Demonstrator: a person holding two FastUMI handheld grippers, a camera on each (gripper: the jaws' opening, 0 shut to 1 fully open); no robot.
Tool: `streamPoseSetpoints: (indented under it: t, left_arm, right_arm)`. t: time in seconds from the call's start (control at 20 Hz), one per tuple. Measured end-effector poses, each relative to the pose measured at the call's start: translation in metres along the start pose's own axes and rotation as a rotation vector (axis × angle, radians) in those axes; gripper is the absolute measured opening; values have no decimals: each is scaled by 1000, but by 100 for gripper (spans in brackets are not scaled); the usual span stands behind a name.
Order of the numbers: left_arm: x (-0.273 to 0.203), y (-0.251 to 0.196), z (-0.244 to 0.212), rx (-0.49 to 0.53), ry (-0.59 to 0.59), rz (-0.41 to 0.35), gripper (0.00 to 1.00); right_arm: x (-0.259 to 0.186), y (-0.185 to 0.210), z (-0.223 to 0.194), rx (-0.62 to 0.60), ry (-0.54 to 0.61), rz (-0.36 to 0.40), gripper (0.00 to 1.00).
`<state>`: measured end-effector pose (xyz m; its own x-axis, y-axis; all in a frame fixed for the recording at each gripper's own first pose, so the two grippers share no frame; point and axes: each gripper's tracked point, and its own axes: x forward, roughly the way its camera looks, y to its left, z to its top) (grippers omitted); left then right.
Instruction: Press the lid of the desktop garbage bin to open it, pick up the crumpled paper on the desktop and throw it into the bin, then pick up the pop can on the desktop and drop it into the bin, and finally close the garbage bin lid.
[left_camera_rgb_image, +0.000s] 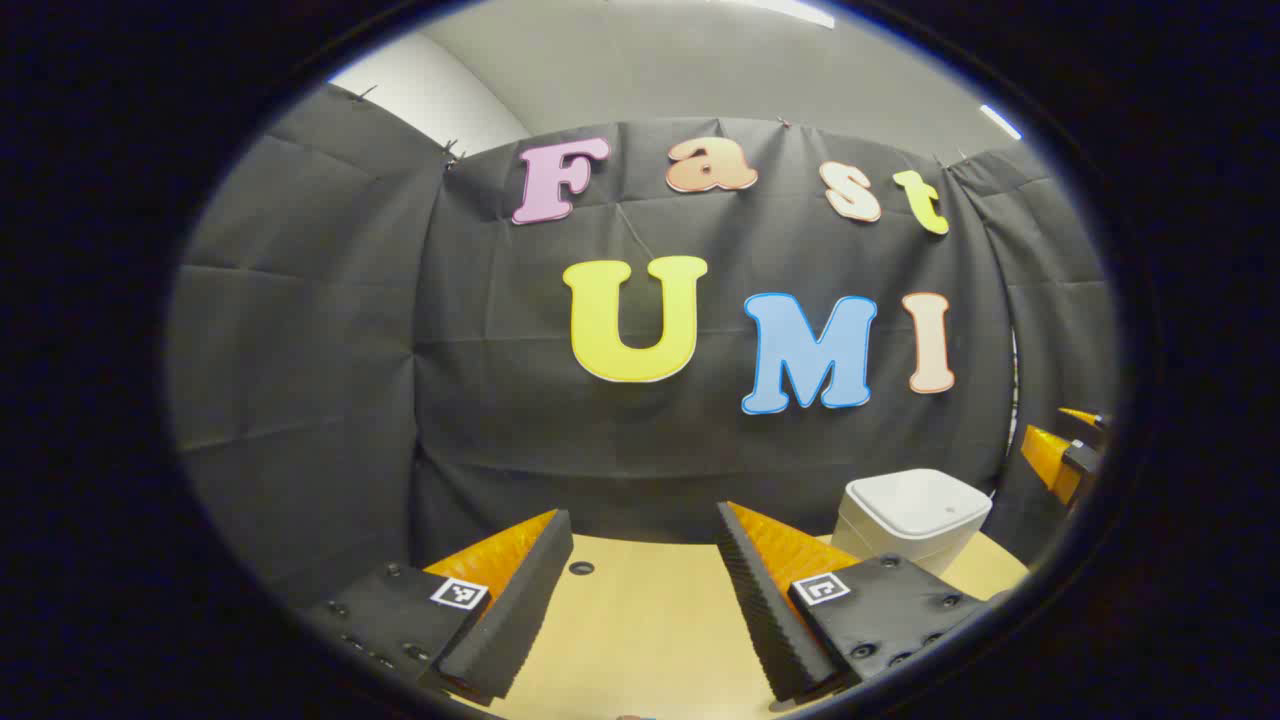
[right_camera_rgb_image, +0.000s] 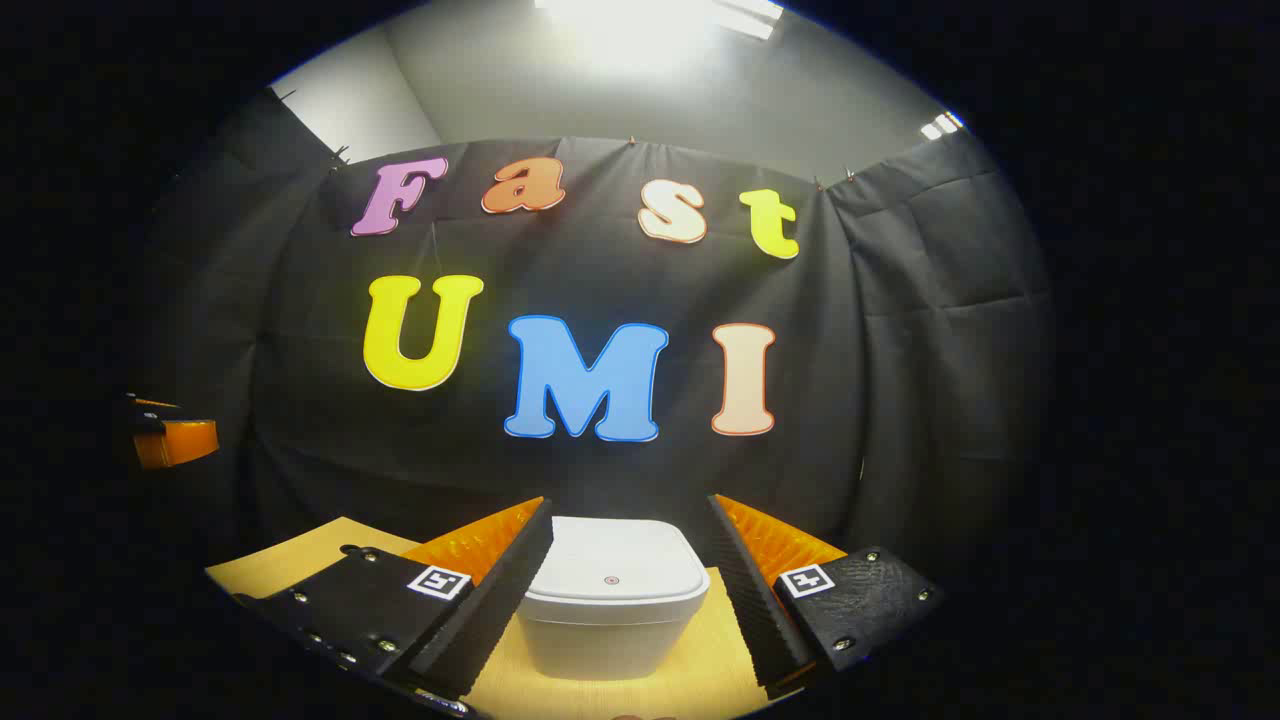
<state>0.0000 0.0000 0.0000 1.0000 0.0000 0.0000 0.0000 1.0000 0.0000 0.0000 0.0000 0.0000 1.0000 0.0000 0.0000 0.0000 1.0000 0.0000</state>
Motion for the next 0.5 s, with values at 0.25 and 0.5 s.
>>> streamPoseSetpoints:
  t: [0.25,0.5]
  left_arm:
    - [10,-26,15,28,-18,-35,94]
    - [9,-35,18,27,-18,-51,95]
  right_arm:
    - [20,9,-14,8,56,67,97]
    - [33,20,-17,9,77,104,97]
